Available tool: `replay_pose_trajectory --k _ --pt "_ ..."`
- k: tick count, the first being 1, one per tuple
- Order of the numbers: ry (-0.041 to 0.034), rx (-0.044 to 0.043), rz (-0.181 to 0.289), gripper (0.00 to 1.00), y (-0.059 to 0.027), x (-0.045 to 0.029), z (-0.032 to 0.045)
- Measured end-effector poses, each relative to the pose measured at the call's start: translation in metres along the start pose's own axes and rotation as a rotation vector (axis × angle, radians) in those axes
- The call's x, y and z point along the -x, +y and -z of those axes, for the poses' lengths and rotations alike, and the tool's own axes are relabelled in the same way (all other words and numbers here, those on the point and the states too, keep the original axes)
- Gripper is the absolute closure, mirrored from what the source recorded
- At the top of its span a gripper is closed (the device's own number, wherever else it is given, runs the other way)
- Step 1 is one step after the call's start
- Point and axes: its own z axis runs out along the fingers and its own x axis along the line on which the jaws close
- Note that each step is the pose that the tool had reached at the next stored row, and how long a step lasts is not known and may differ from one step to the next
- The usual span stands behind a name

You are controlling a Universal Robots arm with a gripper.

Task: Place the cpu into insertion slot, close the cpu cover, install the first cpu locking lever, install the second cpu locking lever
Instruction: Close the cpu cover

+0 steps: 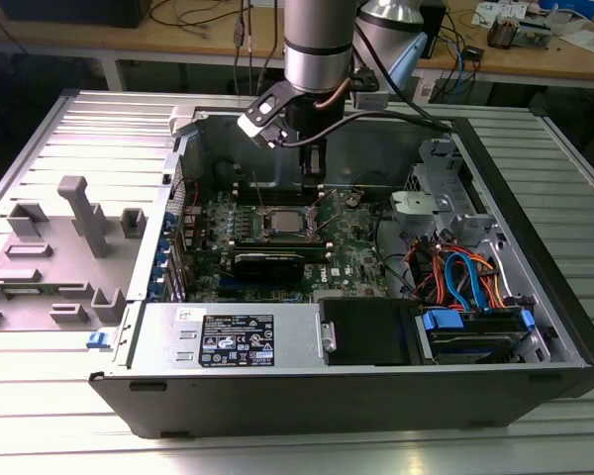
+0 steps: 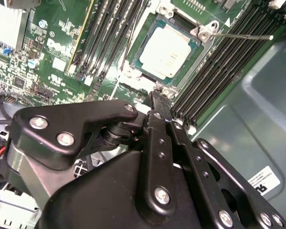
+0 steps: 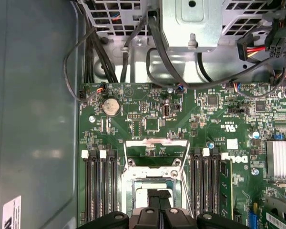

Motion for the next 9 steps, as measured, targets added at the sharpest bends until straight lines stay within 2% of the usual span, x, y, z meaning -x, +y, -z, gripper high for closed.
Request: replay_pose_trajectory --k 6,9 --pt "-0.0002 0.0001 0.0 0.89 0.0058 -0.0001 -0.0005" --pt "-0.0005 0.0 0.0 0.89 0.0156 -0.0001 -0.0011"
